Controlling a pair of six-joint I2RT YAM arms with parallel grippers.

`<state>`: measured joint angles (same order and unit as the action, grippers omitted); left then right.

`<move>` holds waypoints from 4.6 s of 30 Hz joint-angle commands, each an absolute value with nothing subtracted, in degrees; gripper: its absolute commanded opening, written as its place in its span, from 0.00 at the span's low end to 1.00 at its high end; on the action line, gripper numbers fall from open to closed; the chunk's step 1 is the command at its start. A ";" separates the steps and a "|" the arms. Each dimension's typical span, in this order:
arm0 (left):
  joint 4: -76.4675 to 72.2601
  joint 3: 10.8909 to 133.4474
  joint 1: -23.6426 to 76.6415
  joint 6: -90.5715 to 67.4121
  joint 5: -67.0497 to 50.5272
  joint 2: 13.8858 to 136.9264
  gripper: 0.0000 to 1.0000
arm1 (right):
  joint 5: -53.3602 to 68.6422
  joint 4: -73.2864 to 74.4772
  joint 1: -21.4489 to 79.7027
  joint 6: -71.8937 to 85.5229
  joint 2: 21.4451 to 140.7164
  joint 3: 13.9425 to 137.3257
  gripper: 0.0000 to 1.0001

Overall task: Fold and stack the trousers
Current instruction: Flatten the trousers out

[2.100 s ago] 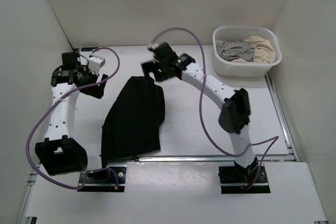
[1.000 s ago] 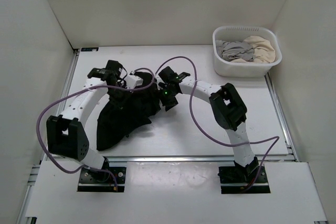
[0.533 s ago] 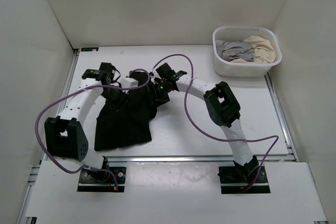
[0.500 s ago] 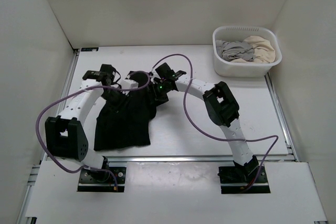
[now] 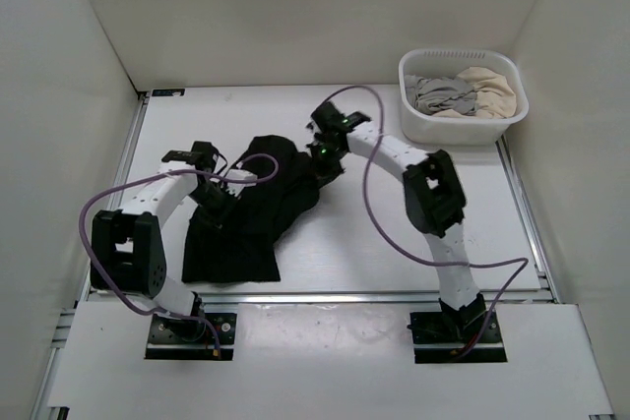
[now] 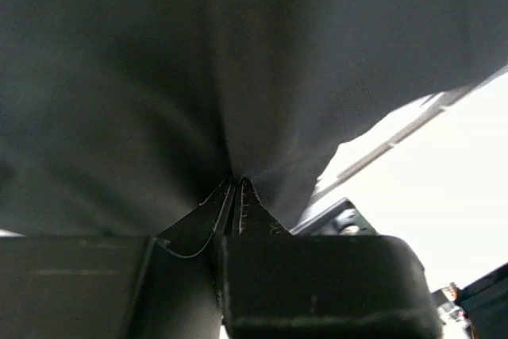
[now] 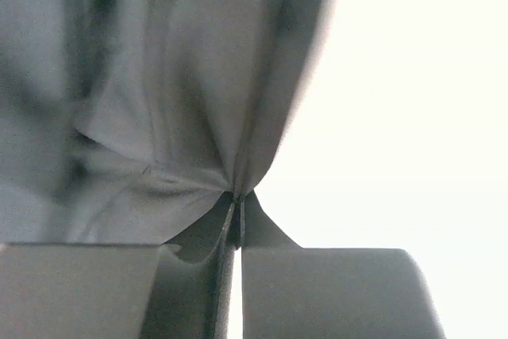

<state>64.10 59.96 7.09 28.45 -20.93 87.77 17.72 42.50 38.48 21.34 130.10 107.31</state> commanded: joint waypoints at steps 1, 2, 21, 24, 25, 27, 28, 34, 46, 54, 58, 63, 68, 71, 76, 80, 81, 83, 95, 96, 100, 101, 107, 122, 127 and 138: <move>60.56 57.92 6.24 28.56 -13.81 87.45 0.14 | -8.17 60.42 34.80 13.55 112.88 108.90 0.00; 59.77 57.22 5.72 28.56 -12.75 87.45 0.14 | -13.13 62.90 34.20 12.40 110.76 109.77 0.00; 62.75 65.41 3.08 31.64 -6.68 91.49 0.65 | -24.01 64.09 26.29 16.69 87.74 91.89 0.69; 61.97 62.76 3.08 32.16 -5.03 91.49 0.70 | -21.88 59.25 19.18 23.60 78.10 83.09 0.76; 60.05 60.93 3.08 32.17 -4.05 91.49 0.71 | -21.88 57.06 16.72 25.64 75.52 76.36 0.76; 58.10 59.60 3.08 31.65 -1.34 91.49 0.71 | -22.41 55.03 8.55 29.43 69.71 69.73 0.77; 58.10 58.98 3.08 31.64 -1.32 91.49 0.73 | -21.80 54.32 5.65 31.53 68.65 67.17 0.77; 55.12 53.89 5.71 35.58 0.26 93.16 1.00 | -19.51 46.42 -12.19 34.27 72.68 57.23 0.86; 50.90 53.17 6.86 34.20 -7.57 100.55 0.14 | -21.01 37.72 -19.33 35.51 86.41 51.95 0.80; 49.22 62.91 3.61 31.82 5.34 98.53 0.14 | -18.02 30.33 -24.69 36.65 82.62 49.40 0.78; 49.22 70.47 1.85 32.34 7.21 99.84 0.16 | -14.51 26.90 -24.70 36.65 82.43 49.39 0.77; 48.70 75.40 1.85 32.34 7.73 102.74 0.58 | -9.15 23.12 -24.70 37.79 87.88 49.39 0.70; 49.22 74.20 0.54 32.34 7.57 101.87 0.86 | -7.29 22.50 -24.70 38.41 91.49 49.92 0.70; 49.83 72.25 -1.92 32.34 5.81 97.83 0.98 | -7.29 22.50 -24.70 37.89 92.20 51.15 0.70; 54.12 72.50 -6.32 32.34 0.11 94.92 0.99 | -8.61 23.90 -24.70 37.35 94.22 52.21 0.10; 59.75 72.08 -9.23 33.21 -5.70 94.92 0.86 | -10.19 25.83 -24.70 36.83 89.59 50.90 0.00; 59.77 68.68 -9.75 34.09 -5.71 94.31 0.84 | -10.89 27.75 -24.70 36.83 87.91 50.19 0.00; 59.77 63.92 -8.97 38.55 -5.19 93.17 0.84 | -12.56 30.40 -24.70 36.83 82.65 49.66 0.00; 46.14 53.34 -6.77 46.59 2.29 97.36 1.00 | -10.91 40.61 -25.75 34.28 71.46 51.76 0.00; 46.14 54.13 -6.77 46.58 1.50 98.34 0.89 | -9.85 40.61 -25.75 34.28 72.33 53.59 0.00; 46.14 58.26 -6.77 43.25 1.13 101.77 0.14 | -3.27 44.63 -27.59 30.86 76.98 63.17 0.00; 46.14 59.75 -6.77 43.24 2.19 101.78 0.14 | 0.66 46.13 -28.64 30.07 79.43 66.24 0.00; 54.98 89.51 -14.05 42.54 5.37 102.55 0.14 | 8.79 56.67 -31.64 27.69 84.98 93.55 0.00; 55.28 78.86 -16.26 46.75 9.84 95.01 0.14 | 10.99 56.24 -32.17 25.58 74.37 73.14 0.00; 56.68 68.05 -16.26 49.74 11.26 90.90 0.16 | 8.44 56.77 -32.17 25.05 71.20 67.24 0.00; 67.15 78.54 -23.03 53.63 -8.16 94.55 0.86 | 6.33 53.61 -32.17 24.00 66.80 52.21 0.00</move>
<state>67.24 68.55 -21.08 54.28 1.52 92.05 7.66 55.72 -31.88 25.69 67.57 52.88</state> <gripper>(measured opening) 0.857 0.079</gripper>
